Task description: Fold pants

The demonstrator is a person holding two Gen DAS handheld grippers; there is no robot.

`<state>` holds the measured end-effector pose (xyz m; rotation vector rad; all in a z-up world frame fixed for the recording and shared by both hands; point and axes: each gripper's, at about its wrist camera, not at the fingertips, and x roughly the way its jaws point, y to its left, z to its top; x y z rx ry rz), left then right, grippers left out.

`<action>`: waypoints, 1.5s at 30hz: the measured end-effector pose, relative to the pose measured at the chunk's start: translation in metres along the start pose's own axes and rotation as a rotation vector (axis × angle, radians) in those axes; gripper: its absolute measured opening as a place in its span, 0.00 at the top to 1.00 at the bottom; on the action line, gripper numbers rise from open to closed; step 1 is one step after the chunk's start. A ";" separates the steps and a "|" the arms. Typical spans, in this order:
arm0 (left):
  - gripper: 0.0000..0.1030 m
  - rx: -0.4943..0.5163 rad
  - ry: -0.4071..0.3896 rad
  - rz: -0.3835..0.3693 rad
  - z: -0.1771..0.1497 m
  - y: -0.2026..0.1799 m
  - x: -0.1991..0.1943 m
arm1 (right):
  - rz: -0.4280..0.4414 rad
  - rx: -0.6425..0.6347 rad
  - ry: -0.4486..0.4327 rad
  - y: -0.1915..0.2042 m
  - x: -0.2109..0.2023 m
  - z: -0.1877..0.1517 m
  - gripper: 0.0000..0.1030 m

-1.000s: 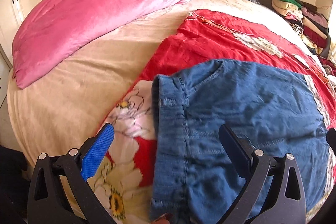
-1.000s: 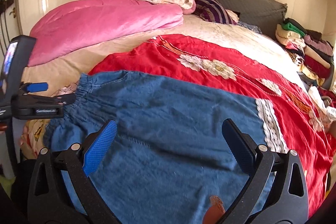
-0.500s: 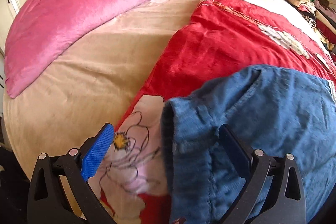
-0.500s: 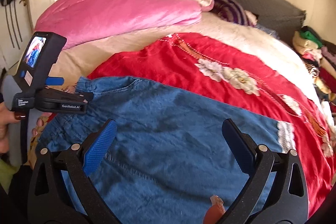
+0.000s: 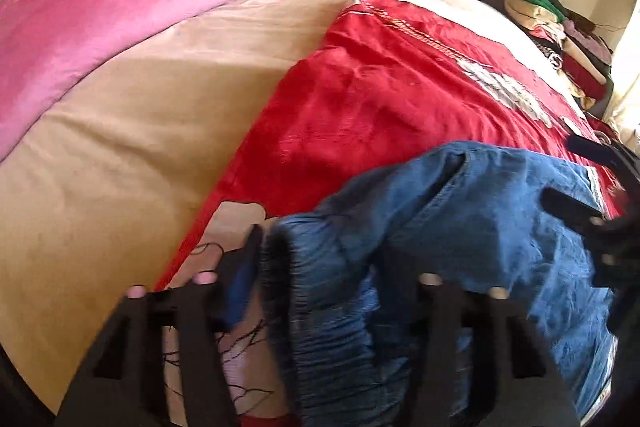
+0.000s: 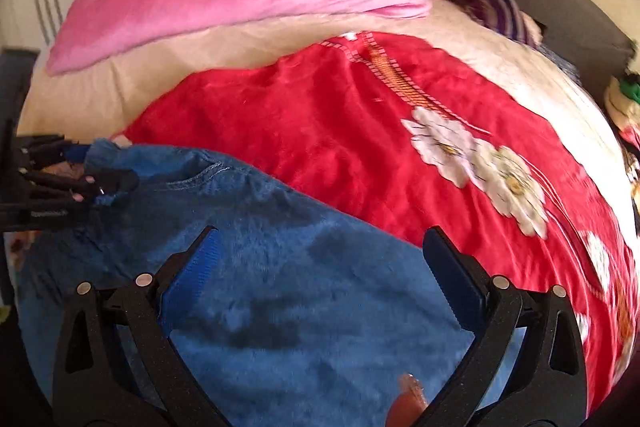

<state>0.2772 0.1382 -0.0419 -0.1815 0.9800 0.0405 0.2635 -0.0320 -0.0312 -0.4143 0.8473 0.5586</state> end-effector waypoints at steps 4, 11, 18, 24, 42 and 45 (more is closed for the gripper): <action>0.67 0.051 -0.029 0.017 -0.003 -0.007 -0.010 | -0.007 -0.084 0.023 0.009 0.021 0.005 0.08; 0.71 0.095 -0.082 -0.008 -0.014 -0.013 -0.040 | 0.009 -0.227 0.025 0.028 0.038 0.010 0.19; 0.72 0.154 -0.121 0.011 -0.025 -0.027 -0.058 | 0.182 -0.133 0.043 0.032 0.032 0.006 0.87; 0.72 0.169 -0.138 0.014 -0.029 -0.028 -0.069 | 0.251 0.005 -0.086 0.008 -0.021 -0.012 0.94; 0.69 0.258 -0.220 -0.007 -0.074 -0.046 -0.130 | 0.293 0.059 -0.206 0.046 -0.141 -0.096 0.95; 0.68 0.272 -0.214 -0.014 -0.091 -0.045 -0.138 | 0.307 0.053 -0.194 0.061 -0.155 -0.113 0.95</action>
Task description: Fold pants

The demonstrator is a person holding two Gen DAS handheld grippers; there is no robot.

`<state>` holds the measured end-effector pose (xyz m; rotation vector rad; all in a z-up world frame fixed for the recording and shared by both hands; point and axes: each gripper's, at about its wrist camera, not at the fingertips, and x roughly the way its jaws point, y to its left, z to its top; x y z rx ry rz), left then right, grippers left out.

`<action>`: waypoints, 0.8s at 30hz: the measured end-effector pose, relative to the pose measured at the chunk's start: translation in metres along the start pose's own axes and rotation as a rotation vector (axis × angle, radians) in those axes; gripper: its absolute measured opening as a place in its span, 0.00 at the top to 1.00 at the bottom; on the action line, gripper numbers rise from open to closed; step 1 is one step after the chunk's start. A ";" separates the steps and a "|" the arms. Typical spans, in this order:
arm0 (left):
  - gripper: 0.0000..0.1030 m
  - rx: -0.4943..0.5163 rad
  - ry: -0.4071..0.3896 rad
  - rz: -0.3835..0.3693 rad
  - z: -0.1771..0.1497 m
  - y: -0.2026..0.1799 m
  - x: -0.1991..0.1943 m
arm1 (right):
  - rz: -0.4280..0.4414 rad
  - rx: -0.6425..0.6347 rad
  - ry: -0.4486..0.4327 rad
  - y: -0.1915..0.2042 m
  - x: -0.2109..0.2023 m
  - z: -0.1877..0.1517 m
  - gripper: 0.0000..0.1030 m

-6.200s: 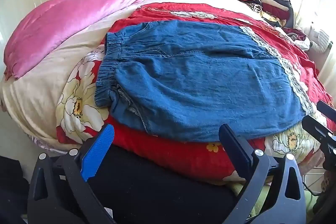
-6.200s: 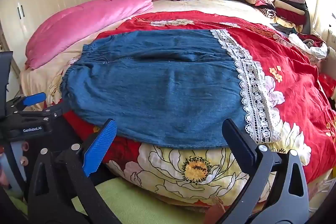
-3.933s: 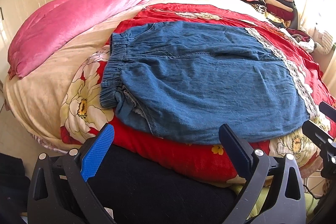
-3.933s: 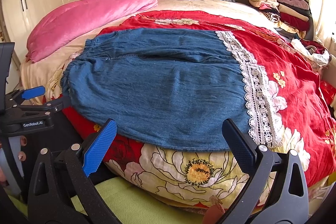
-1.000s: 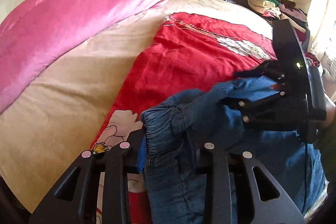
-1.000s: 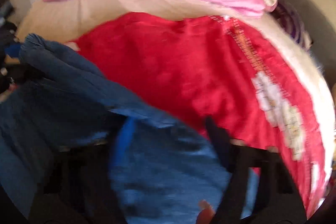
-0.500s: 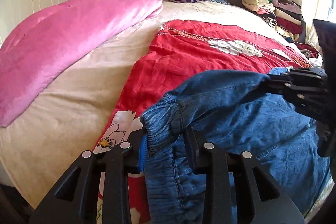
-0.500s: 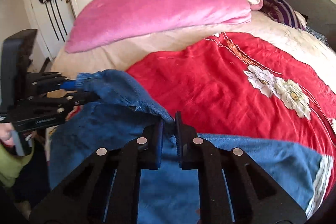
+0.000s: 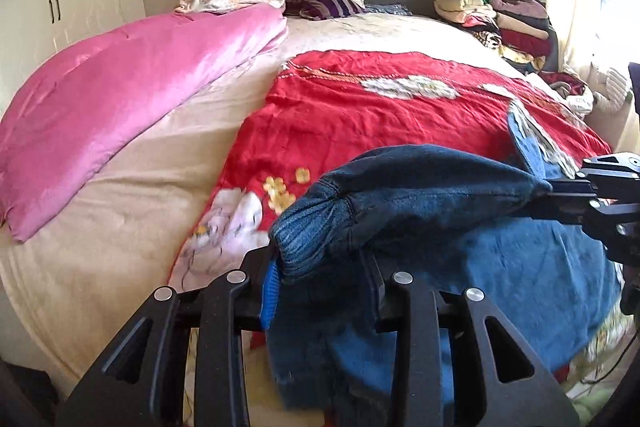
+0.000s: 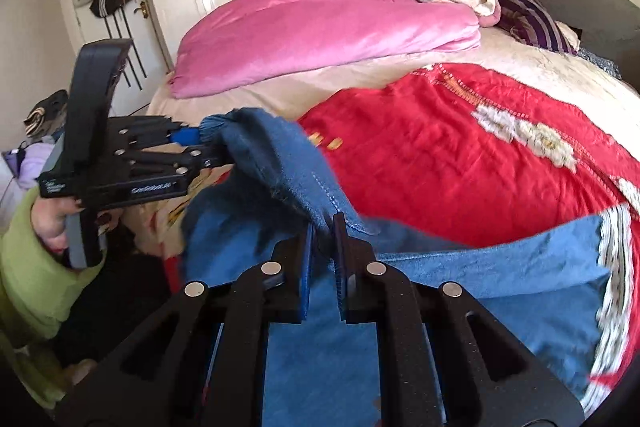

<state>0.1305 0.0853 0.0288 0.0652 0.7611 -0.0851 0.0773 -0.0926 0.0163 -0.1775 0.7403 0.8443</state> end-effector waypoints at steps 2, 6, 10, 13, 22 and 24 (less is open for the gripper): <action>0.66 0.001 0.009 -0.002 -0.013 0.000 -0.007 | 0.016 -0.002 0.010 0.011 -0.006 -0.012 0.95; 0.63 -0.022 0.034 -0.005 -0.038 0.003 -0.015 | 0.045 -0.024 0.051 0.040 -0.008 -0.038 0.95; 0.57 -0.046 0.075 -0.012 -0.059 0.009 -0.015 | 0.036 -0.067 0.107 0.061 0.000 -0.059 0.95; 0.46 -0.086 0.111 -0.004 -0.072 0.022 -0.018 | 0.048 -0.060 0.118 0.066 0.004 -0.065 0.95; 0.47 -0.226 0.040 -0.025 -0.079 0.042 -0.065 | 0.062 -0.129 0.132 0.085 0.011 -0.077 0.95; 0.47 -0.208 0.018 -0.037 -0.067 0.034 -0.067 | 0.076 -0.136 0.141 0.091 0.015 -0.078 0.95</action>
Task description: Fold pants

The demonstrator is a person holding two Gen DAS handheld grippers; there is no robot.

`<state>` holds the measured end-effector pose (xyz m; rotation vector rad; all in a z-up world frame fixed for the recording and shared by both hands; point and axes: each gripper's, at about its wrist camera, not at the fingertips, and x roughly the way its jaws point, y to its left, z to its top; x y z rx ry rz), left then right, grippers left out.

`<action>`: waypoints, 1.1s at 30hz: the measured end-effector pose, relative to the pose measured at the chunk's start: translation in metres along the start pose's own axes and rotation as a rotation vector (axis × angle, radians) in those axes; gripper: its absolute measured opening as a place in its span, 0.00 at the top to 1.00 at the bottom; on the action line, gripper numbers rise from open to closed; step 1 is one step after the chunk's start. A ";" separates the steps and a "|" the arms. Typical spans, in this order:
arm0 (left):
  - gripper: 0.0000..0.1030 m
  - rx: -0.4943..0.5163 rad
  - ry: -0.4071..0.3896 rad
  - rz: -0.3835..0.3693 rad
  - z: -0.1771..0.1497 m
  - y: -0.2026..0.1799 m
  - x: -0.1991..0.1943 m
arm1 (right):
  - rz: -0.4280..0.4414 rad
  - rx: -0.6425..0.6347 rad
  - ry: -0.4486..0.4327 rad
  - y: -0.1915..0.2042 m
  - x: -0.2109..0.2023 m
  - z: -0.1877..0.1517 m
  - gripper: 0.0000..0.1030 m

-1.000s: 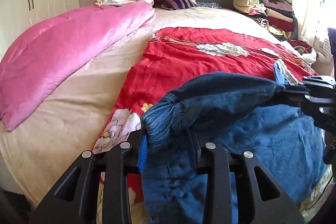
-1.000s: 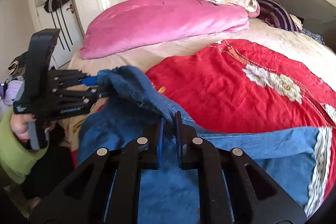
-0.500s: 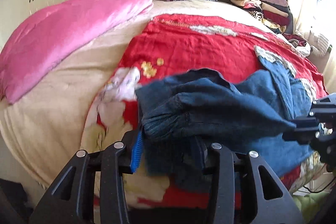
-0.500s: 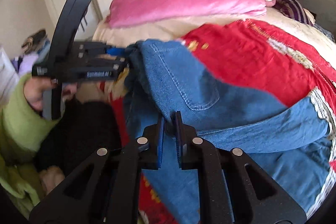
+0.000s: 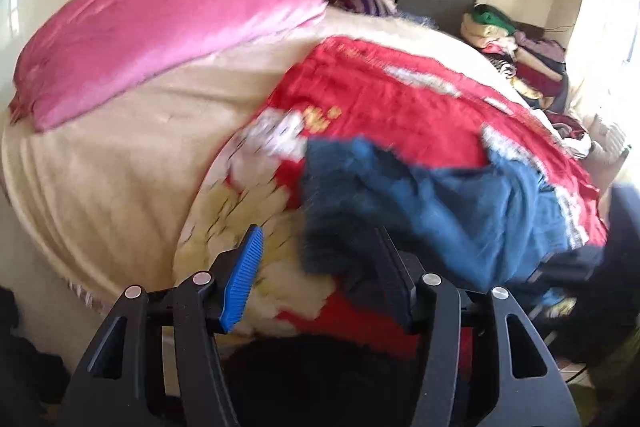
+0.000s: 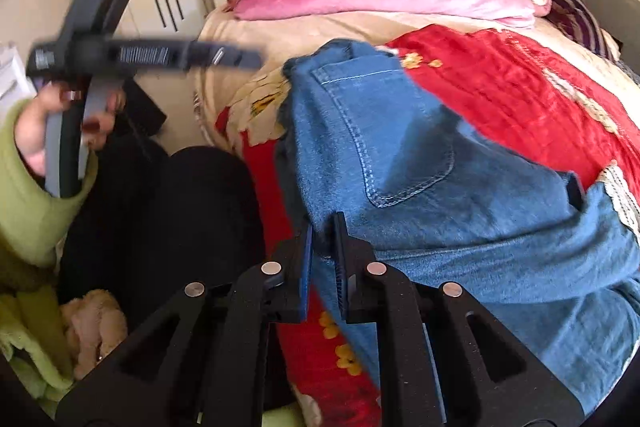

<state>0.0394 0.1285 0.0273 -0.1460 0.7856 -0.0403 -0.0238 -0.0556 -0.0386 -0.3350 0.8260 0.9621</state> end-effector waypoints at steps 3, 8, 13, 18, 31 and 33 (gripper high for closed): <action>0.47 0.050 -0.026 -0.028 0.015 -0.026 0.005 | -0.004 -0.031 0.018 0.009 0.008 -0.003 0.95; 0.52 0.125 0.121 0.090 0.000 -0.036 0.064 | 0.077 0.020 0.059 0.007 0.013 -0.010 0.87; 0.51 0.078 0.139 0.069 -0.014 -0.019 0.071 | 0.012 0.071 -0.064 -0.011 -0.019 0.000 0.78; 0.49 0.088 0.132 0.075 -0.017 -0.020 0.075 | -0.070 0.149 0.074 -0.029 0.020 -0.005 0.78; 0.33 0.033 0.047 0.070 -0.006 -0.016 0.031 | -0.130 0.261 -0.095 -0.061 -0.052 -0.005 0.56; 0.27 0.040 0.013 0.089 -0.003 -0.017 0.017 | -0.155 0.298 -0.122 -0.073 -0.066 -0.009 0.53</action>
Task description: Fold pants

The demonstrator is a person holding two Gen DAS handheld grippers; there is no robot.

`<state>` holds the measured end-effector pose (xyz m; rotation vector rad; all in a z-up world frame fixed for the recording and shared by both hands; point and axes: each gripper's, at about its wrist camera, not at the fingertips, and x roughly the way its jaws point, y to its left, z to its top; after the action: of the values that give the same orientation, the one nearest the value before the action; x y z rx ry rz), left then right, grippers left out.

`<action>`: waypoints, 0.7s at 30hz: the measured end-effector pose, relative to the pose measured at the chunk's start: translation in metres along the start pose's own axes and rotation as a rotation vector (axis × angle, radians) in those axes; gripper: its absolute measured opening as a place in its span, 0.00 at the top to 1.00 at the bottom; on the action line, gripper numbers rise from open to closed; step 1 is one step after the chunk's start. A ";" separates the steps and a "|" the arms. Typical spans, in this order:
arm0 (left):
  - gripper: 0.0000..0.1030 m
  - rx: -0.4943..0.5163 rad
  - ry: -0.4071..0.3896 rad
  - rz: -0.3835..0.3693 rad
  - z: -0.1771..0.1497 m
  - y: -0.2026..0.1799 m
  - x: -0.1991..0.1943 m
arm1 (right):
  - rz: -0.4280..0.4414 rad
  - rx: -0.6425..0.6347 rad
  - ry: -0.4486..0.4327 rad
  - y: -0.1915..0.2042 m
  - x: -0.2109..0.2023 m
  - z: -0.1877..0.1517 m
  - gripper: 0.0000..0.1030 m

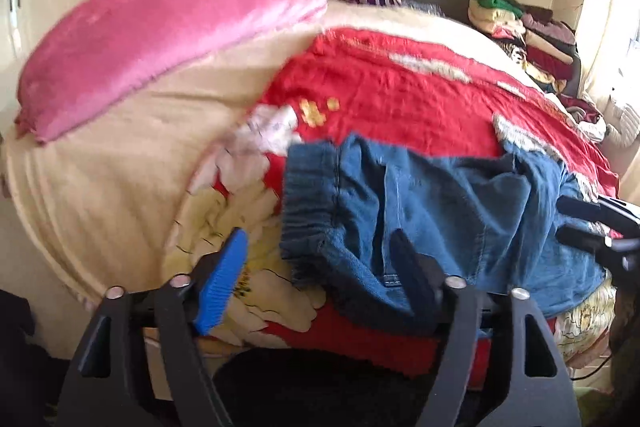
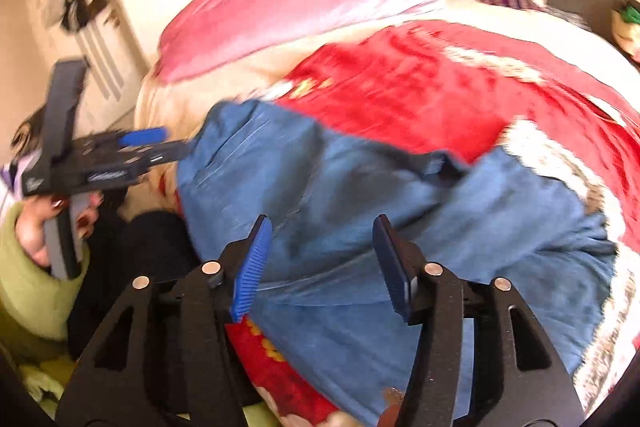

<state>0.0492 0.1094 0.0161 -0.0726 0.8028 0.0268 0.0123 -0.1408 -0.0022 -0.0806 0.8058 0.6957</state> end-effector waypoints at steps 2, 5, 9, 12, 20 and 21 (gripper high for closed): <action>0.27 0.006 -0.033 0.005 0.003 -0.003 -0.015 | -0.034 0.035 -0.026 -0.013 -0.013 -0.002 0.49; 0.18 0.025 -0.055 -0.028 0.006 -0.014 -0.027 | -0.078 0.076 -0.064 -0.032 -0.028 -0.006 0.43; 0.15 0.073 -0.041 -0.099 0.007 -0.043 -0.024 | -0.131 0.113 -0.092 -0.052 -0.038 -0.002 0.38; 0.15 0.122 -0.005 -0.168 0.005 -0.070 -0.014 | -0.166 0.126 -0.093 -0.072 -0.039 0.010 0.33; 0.46 0.199 0.158 -0.375 -0.014 -0.134 0.035 | -0.238 0.157 0.012 -0.134 0.008 0.061 0.32; 0.47 0.213 0.170 -0.381 -0.017 -0.141 0.039 | -0.241 0.157 0.046 -0.141 0.022 0.069 0.32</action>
<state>0.0719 -0.0325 -0.0161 -0.0251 0.9463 -0.4290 0.1516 -0.2165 0.0044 -0.0507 0.8755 0.4035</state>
